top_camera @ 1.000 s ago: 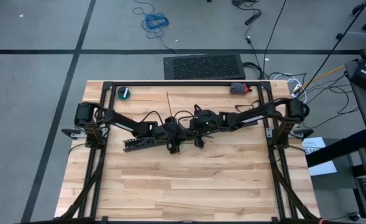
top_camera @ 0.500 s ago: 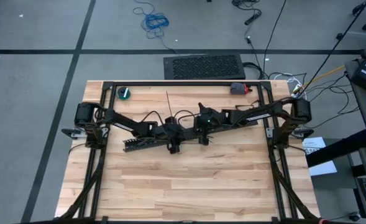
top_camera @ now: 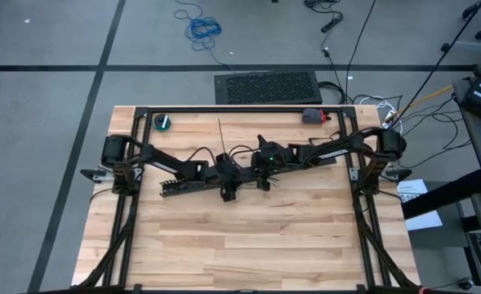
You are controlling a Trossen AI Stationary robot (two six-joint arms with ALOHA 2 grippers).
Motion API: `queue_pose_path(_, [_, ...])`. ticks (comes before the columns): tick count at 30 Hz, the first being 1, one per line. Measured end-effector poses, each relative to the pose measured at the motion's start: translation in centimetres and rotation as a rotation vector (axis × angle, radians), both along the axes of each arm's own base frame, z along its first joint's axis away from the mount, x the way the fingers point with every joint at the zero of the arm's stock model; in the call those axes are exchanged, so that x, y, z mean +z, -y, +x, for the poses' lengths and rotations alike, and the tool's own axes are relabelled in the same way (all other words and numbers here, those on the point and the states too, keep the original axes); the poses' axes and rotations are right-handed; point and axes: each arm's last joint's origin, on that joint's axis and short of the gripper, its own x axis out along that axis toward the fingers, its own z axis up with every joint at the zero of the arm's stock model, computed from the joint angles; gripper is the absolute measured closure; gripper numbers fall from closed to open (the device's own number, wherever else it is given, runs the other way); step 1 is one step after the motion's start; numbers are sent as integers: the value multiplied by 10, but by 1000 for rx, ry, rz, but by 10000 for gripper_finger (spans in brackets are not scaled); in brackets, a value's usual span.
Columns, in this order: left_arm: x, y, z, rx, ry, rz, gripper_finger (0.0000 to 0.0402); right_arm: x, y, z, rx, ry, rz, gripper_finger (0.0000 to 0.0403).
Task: Ziptie cables
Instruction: Insert the cable duct cover
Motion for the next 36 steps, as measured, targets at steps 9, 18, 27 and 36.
queue_pose_path(9, [9,0,-8,44,-95,-2,90,-1,0,0,15,-3,-5,403])
queue_pose_path(18, [3,0,-13,51,-63,-26,135,-2,0,-1,35,-20,-22,403])
queue_pose_path(27, [-1,-1,-16,52,-11,-44,152,0,-1,1,70,25,-4,403])
queue_pose_path(36, [-1,-2,-15,56,-4,-52,153,8,-3,14,108,74,-20,403])
